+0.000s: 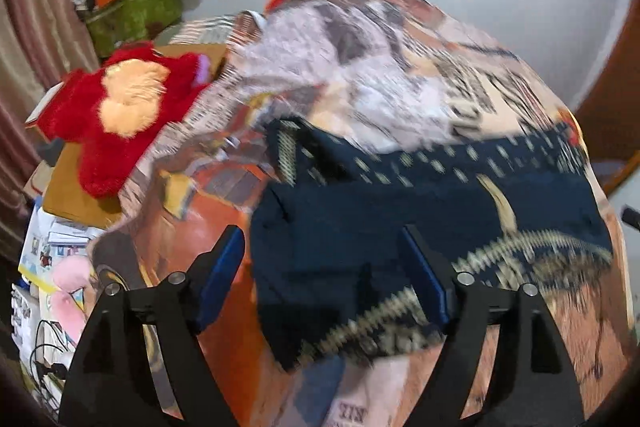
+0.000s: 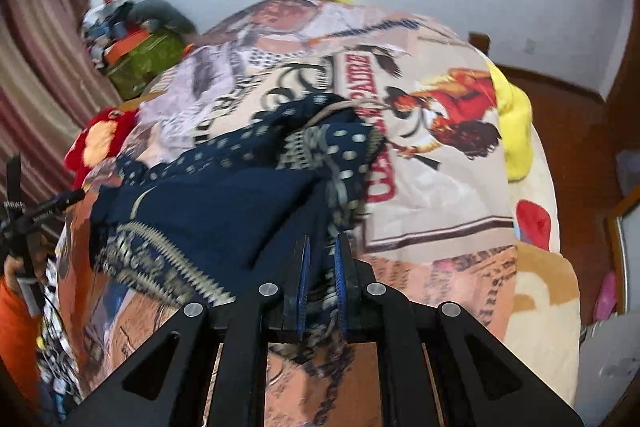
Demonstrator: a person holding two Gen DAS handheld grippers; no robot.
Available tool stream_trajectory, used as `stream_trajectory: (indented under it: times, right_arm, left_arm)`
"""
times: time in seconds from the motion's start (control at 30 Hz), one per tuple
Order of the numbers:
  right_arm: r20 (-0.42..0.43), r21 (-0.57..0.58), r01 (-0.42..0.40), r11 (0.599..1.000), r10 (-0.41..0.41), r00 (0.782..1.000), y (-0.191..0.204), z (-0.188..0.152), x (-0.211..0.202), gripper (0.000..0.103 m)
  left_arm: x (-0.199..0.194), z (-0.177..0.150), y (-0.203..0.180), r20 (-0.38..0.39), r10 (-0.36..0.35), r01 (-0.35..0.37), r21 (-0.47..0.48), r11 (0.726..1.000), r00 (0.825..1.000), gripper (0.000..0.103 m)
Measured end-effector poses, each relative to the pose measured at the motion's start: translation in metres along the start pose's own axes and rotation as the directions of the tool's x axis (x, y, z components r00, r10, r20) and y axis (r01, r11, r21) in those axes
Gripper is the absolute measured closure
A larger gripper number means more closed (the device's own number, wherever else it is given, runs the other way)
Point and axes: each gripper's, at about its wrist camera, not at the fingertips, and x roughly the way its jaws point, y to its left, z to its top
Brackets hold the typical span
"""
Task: Fold large clothes
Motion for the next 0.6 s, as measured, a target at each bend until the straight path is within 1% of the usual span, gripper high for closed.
stream_trajectory:
  times: [0.07, 0.17, 0.27, 0.33, 0.47, 0.57, 0.6]
  right_arm:
    - [-0.002, -0.029, -0.011, 1.0, 0.01, 1.0, 0.011, -0.006, 0.002, 0.096]
    - [-0.034, -0.062, -0.037, 0.997, 0.035, 0.999, 0.026, -0.013, 0.013, 0.096]
    - [-0.093, -0.076, -0.073, 0.994, 0.066, 0.993, 0.037, -0.02, 0.032, 0.096]
    - [-0.119, -0.075, -0.085, 0.994, 0.076, 0.99, 0.042, -0.022, 0.044, 0.096]
    - [-0.138, -0.081, -0.085, 0.993, 0.073, 0.988, 0.05, -0.016, 0.063, 0.096]
    - [-0.143, -0.1, -0.084, 0.991, 0.07, 0.987, 0.056, -0.005, 0.077, 0.096]
    - [-0.148, -0.109, -0.086, 0.99, 0.069, 0.987, 0.059, 0.001, 0.083, 0.096]
  left_arm:
    - [0.002, -0.007, -0.012, -0.016, -0.019, 0.02, 0.032, 0.999, 1.0, 0.024]
    - [0.013, -0.017, -0.034, -0.035, -0.042, 0.044, 0.076, 0.996, 0.998, 0.024]
    - [0.033, -0.02, -0.054, -0.058, -0.038, 0.044, 0.106, 0.993, 0.998, 0.024]
    - [0.052, -0.019, -0.065, -0.093, -0.036, 0.047, 0.113, 0.993, 0.995, 0.024]
    - [0.074, -0.009, -0.074, -0.084, 0.005, 0.006, 0.123, 0.992, 0.996, 0.024]
    - [0.088, 0.012, -0.075, -0.077, 0.039, -0.029, 0.128, 0.991, 0.996, 0.024]
    - [0.091, 0.024, -0.076, -0.077, 0.06, -0.048, 0.151, 0.987, 0.995, 0.025]
